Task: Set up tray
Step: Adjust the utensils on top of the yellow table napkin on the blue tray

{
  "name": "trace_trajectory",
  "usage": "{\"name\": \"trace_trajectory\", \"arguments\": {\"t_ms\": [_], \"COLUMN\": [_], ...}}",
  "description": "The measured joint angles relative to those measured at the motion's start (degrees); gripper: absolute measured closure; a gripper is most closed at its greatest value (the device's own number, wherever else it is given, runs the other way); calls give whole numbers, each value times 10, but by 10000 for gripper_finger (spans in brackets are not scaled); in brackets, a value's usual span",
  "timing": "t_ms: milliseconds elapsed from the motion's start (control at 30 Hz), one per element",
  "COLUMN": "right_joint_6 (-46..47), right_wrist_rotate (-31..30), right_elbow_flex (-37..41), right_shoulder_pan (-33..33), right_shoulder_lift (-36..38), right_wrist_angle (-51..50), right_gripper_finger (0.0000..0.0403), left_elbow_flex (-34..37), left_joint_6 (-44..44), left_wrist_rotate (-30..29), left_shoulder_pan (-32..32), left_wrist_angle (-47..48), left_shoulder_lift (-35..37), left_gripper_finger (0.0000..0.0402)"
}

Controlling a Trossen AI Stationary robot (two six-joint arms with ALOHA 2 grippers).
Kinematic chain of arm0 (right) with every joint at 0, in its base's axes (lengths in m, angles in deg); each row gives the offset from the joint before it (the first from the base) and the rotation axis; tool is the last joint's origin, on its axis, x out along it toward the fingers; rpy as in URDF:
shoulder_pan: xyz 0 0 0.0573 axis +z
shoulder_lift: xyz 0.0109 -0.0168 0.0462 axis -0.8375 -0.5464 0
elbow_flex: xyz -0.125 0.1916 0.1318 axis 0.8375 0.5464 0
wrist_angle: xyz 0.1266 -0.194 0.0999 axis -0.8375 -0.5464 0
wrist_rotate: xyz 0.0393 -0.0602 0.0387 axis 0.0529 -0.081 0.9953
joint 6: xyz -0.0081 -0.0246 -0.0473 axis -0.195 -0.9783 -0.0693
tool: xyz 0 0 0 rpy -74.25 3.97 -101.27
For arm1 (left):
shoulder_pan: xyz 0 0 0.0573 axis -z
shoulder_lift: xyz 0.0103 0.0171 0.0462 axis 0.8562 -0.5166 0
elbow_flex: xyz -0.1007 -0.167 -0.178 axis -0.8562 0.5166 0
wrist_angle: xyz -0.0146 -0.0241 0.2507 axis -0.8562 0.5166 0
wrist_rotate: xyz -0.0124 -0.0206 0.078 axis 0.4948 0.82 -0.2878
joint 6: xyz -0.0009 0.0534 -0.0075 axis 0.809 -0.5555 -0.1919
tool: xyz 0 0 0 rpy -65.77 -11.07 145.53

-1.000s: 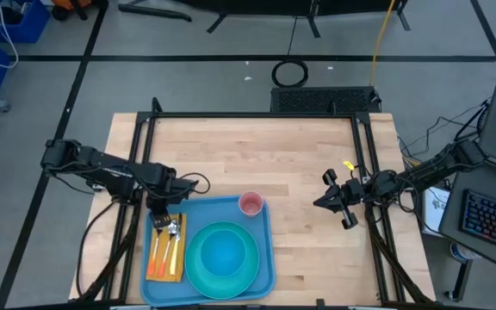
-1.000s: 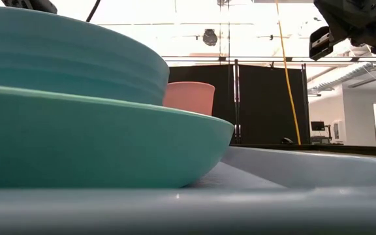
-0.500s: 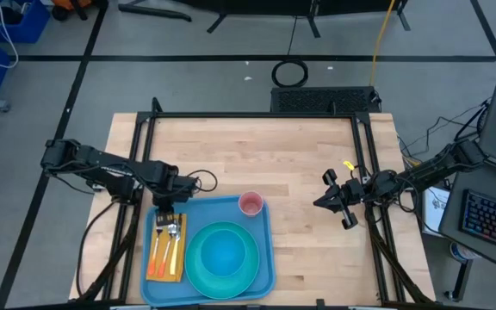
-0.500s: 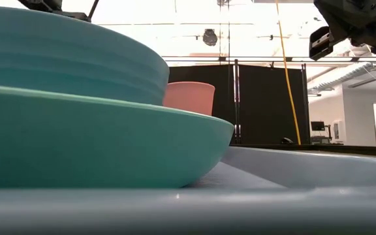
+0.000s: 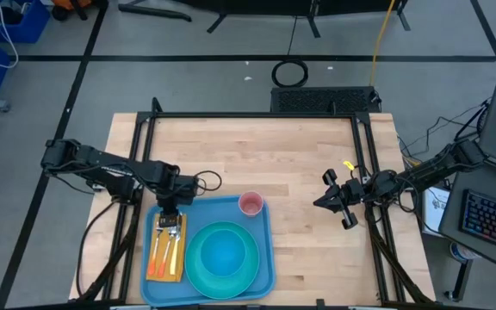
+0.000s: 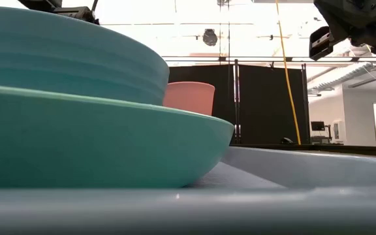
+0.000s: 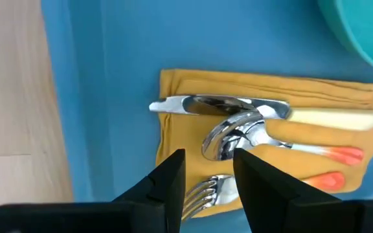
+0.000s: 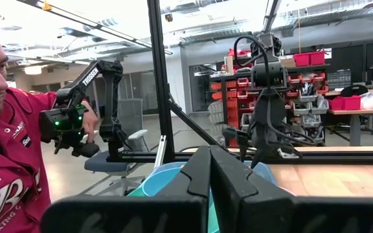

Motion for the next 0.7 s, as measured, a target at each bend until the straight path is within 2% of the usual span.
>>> {"name": "trace_trajectory", "arguments": {"t_ms": [700], "right_joint_6": [0], "right_wrist_rotate": [0], "right_elbow_flex": [0], "right_shoulder_pan": [0], "right_shoulder_lift": [0], "right_wrist_angle": [0], "right_gripper_finger": [403], "left_elbow_flex": [8], "left_joint_6": [-6], "left_wrist_rotate": [10], "left_shoulder_pan": [16], "left_wrist_angle": [-35], "left_shoulder_lift": [-9], "left_gripper_finger": [268]}}
